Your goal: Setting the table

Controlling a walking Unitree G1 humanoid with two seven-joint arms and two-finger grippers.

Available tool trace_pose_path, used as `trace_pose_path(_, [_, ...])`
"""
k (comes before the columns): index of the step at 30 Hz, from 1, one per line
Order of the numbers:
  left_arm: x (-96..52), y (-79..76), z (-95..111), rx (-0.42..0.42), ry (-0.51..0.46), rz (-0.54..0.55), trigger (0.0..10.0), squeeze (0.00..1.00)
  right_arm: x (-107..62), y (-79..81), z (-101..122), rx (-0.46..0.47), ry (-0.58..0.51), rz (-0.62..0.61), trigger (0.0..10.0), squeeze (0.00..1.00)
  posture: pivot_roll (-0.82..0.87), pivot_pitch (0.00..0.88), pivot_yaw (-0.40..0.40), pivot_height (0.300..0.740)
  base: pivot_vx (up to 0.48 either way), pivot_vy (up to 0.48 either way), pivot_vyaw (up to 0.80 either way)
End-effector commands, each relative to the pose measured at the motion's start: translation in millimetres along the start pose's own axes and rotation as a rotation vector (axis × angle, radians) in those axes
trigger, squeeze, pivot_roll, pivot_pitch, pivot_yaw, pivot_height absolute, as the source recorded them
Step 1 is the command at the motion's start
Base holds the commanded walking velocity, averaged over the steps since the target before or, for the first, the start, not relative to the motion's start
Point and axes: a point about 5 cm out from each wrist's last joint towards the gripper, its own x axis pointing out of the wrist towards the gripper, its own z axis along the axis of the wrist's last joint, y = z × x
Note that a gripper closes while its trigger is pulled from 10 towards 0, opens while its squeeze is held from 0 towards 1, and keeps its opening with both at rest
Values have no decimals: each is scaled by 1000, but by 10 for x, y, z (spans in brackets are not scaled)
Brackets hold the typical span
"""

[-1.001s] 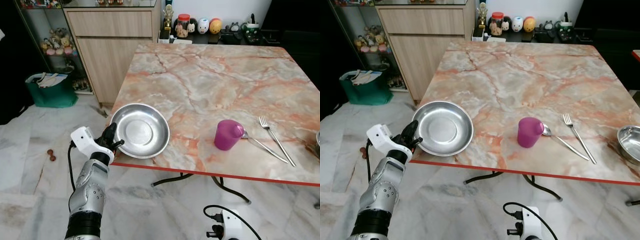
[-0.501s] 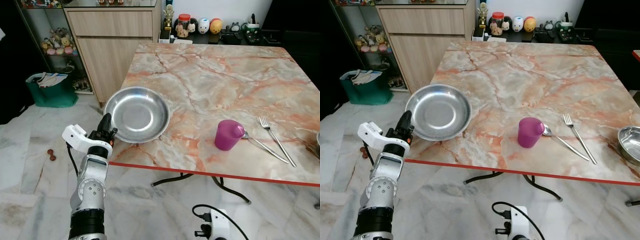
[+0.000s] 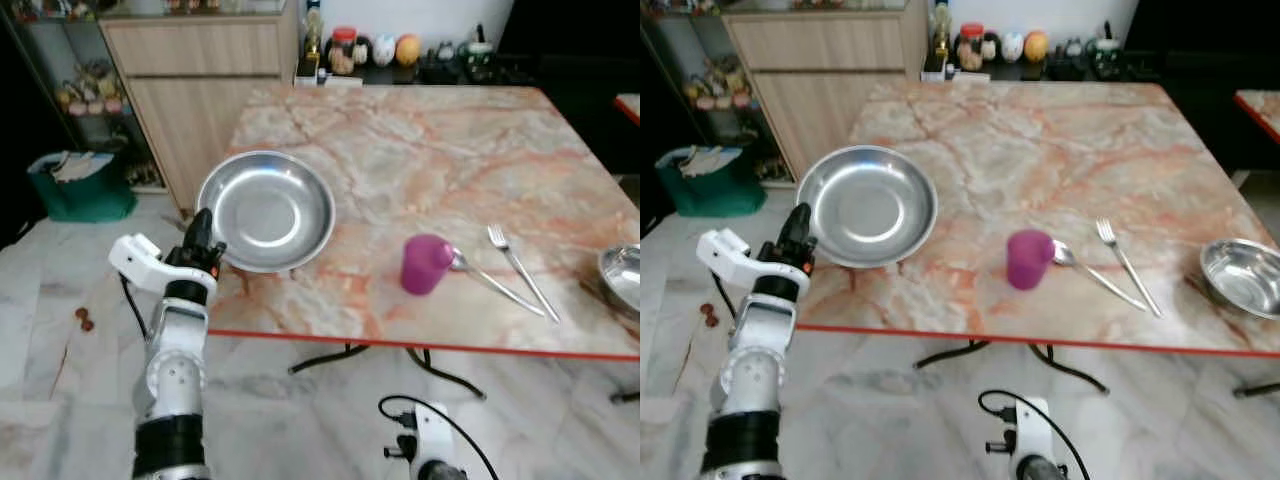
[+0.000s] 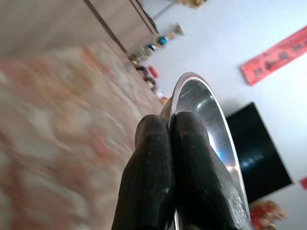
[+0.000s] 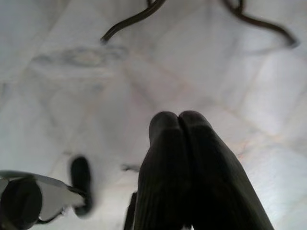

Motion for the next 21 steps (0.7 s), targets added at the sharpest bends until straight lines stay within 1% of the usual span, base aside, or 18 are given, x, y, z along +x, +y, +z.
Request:
trace_pose_path(1, [22,-75,121,-10,-48,-30,10000,0,-2,17,-33,17,17,1,10000,0,15,47,-5,740,0,-472,0])
trace_pose_path(3, [28,-98,142,-25,-65,-36,10000,0,-1,22,-41,20,26,-1,10000,0,16,47,-7,740,0,-472,0])
trace_pose_path(6, [41,-140,196,-45,-94,-52,10000,0,1,42,-41,18,28,2,10000,0,16,48,-8,740,0,-472,-769])
trace_pose_path(8, [53,-173,259,-67,-123,-65,10000,0,0,19,-31,13,23,2,10000,0,16,48,-8,740,0,-472,-700])
trace_pose_path(10, [69,-236,326,-68,-149,-91,10000,0,-1,3,-20,14,17,3,10000,0,16,48,-10,740,0,-472,0])
trace_pose_path(14, [85,-301,369,-68,-160,-113,10000,0,-1,-3,-17,13,15,3,10000,0,17,46,-10,740,0,-472,0])
trace_pose_path(21, [96,-367,356,-41,-147,-130,10000,0,-4,-18,-21,11,13,2,10000,0,13,38,-8,740,0,-472,0])
